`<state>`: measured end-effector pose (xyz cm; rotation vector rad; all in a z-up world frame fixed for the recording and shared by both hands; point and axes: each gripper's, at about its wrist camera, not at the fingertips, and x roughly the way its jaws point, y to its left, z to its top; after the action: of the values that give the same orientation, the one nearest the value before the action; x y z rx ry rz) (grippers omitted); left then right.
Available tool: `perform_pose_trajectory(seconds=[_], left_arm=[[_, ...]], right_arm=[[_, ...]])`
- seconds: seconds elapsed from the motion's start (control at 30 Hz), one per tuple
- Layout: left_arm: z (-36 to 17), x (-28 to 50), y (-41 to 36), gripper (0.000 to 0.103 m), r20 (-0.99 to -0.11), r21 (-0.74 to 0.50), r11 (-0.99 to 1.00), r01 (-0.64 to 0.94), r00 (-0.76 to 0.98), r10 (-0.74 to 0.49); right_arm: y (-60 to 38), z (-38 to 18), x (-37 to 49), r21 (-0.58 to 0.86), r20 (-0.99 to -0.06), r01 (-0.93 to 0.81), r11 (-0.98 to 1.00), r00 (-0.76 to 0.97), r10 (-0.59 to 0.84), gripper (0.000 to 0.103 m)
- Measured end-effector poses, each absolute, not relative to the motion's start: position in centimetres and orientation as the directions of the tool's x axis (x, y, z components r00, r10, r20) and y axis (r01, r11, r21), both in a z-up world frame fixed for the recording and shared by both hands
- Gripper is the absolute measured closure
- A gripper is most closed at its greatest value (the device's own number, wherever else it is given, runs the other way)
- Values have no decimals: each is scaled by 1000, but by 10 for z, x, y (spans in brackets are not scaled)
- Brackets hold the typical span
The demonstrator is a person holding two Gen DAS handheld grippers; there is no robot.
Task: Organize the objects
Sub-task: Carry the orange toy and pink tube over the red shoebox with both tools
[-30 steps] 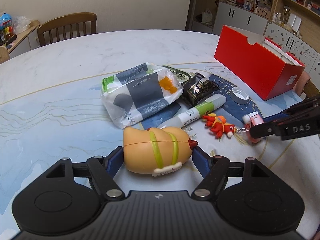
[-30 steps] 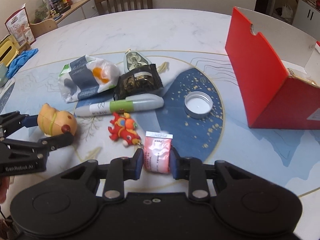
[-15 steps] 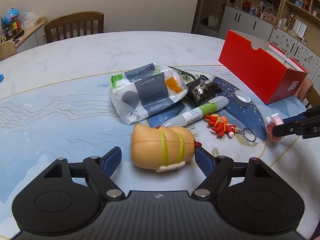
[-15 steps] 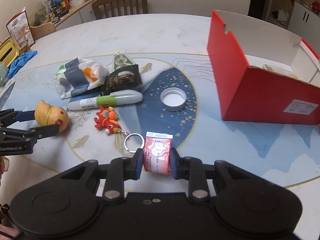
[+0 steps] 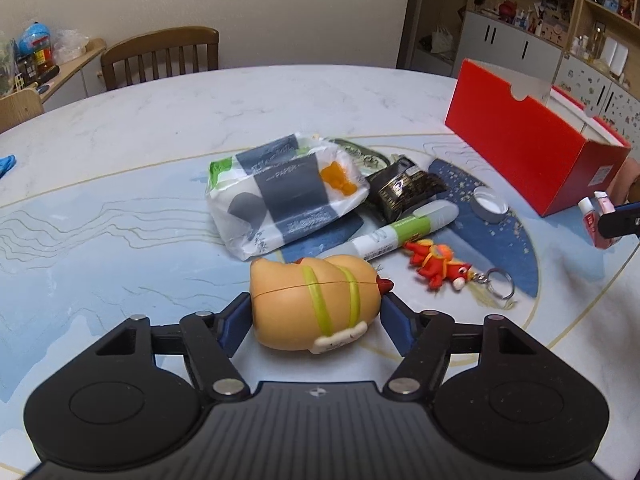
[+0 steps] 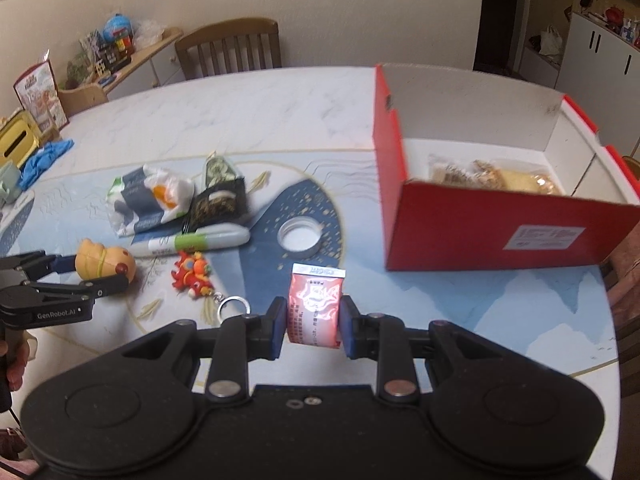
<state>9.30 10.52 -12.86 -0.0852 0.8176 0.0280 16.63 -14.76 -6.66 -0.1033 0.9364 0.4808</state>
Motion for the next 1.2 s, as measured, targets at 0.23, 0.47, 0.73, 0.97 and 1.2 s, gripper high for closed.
perform_pose_trajectory(seconds=[0.23, 0.47, 0.73, 0.97, 1.2], left_arm=[[-99, 98, 79, 35, -707, -114, 992, -62, 706, -37], [-59, 122, 35, 35, -662, -143, 990, -6, 744, -91], [-32, 164, -20, 35, -641, -161, 985, 65, 751, -155], [-19, 202, -69, 35, -645, -158, 979, 132, 737, -204], [-17, 238, -115, 35, -658, -134, 970, 203, 714, -240]], right_arm=[[-177, -43, 179, 143, -758, -461, 876, 517, 396, 77], [-208, -17, 202, 142, -717, -487, 862, 549, 429, 77], [-248, -7, 239, 132, -694, -479, 868, 580, 426, 77], [-281, -8, 271, 135, -684, -453, 881, 600, 413, 77], [-309, -13, 300, 146, -683, -421, 895, 612, 399, 77]])
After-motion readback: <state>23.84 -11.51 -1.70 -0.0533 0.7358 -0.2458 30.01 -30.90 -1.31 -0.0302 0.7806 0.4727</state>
